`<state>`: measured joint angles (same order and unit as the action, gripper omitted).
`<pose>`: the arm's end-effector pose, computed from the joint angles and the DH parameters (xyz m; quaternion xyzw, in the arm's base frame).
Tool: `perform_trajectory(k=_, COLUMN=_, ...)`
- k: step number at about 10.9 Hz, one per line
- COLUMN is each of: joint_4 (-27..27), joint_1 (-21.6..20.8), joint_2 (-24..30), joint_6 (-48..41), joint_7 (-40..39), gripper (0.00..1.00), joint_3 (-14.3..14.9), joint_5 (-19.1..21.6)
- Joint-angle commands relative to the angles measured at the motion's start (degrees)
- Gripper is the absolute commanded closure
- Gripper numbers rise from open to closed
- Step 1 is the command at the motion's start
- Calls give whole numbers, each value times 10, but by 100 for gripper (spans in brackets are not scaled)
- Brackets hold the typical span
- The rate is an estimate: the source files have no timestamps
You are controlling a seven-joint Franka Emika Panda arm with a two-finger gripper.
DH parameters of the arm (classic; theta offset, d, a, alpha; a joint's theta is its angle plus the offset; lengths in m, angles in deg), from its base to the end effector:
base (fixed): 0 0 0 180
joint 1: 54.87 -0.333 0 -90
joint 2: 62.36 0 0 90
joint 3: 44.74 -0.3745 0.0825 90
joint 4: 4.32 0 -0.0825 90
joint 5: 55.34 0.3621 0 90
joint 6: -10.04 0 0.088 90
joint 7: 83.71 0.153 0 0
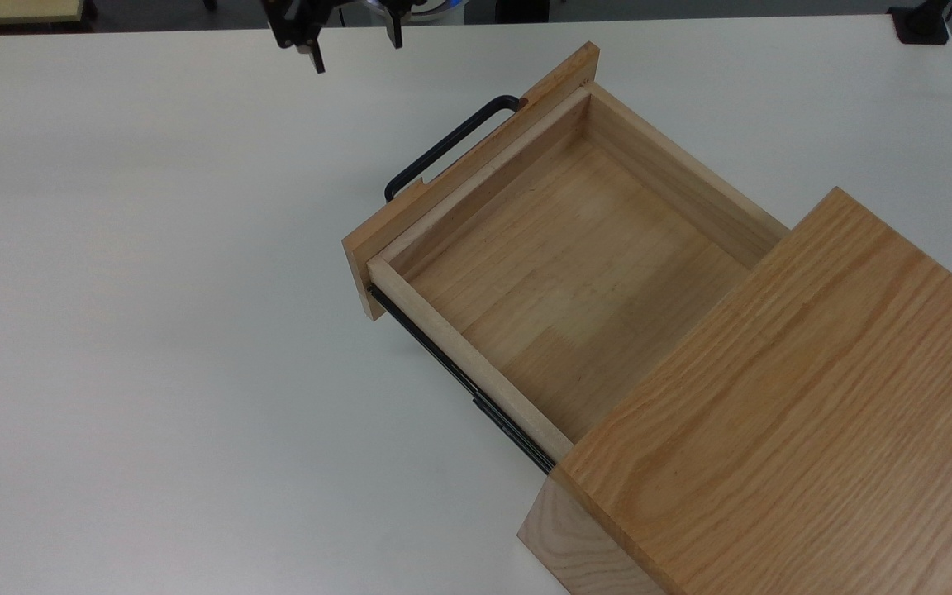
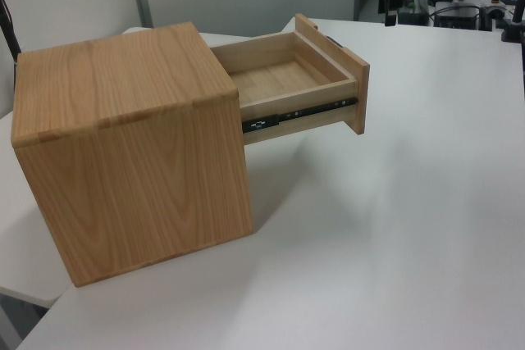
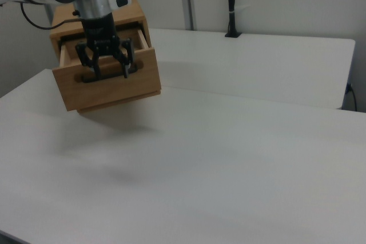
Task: Close the drawer by sliding it
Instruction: 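Move the gripper from rest toward the black drawer handle, then lower the gripper onto the black bar handle of the drawer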
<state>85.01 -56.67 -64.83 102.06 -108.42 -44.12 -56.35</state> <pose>0.5516 0.0089 0.6220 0.9745 0.2243 0.0000 0.0092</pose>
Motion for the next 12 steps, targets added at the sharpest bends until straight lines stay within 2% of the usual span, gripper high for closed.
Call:
perform_trajectory(k=1, joint_4=7, joint_1=-5, joint_2=-8, joint_6=-4, joint_7=0, gripper=59, joint_3=-20, joint_5=-1)
perform_trajectory(k=2, joint_4=6, joint_1=-6, joint_2=-17, joint_6=-4, joint_7=14, gripper=76, joint_3=-26, joint_5=0)
perform_trajectory(k=4, joint_4=5, joint_1=-6, joint_2=-24, joint_6=9, joint_7=41, gripper=96, joint_3=-37, joint_5=0)
perform_trajectory(k=6, joint_4=6, joint_1=-13, joint_2=-35, joint_6=36, joint_7=56, gripper=100, joint_3=-37, joint_5=0)
perform_trajectory(k=12, joint_4=0, joint_1=-26, joint_2=-63, joint_6=118, joint_7=173, gripper=100, joint_3=-41, joint_5=0)
